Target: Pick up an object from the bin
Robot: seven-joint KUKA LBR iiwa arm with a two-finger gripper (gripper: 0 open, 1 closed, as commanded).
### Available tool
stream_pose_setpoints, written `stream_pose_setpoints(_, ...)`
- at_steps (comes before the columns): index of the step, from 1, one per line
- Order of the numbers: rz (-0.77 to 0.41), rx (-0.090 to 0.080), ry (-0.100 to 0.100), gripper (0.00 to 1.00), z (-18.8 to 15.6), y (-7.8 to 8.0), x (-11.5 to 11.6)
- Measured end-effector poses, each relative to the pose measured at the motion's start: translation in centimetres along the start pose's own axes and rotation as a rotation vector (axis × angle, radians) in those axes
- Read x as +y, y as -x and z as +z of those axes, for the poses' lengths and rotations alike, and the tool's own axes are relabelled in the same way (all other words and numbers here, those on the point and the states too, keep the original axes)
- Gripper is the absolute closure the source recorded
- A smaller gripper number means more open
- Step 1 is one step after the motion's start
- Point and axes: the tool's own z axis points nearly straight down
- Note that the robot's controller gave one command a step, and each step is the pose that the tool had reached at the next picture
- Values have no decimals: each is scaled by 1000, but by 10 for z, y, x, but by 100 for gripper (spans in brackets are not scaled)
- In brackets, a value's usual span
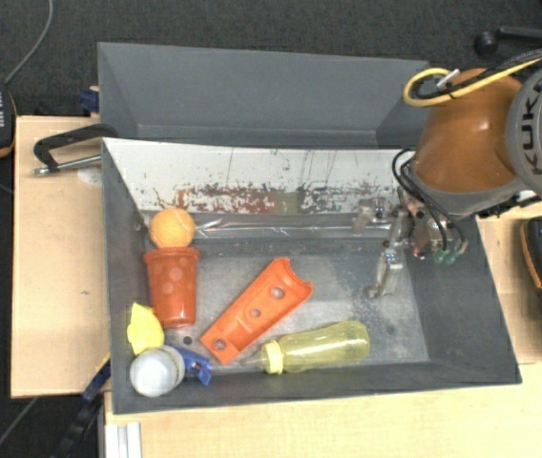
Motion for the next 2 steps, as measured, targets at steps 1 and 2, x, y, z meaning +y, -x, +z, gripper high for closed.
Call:
stream_pose_setpoints(1,-1,-8,-1,0,-5,2,0)
stream_pose_setpoints(2,-70,-11,-2,0,29,-2,26)
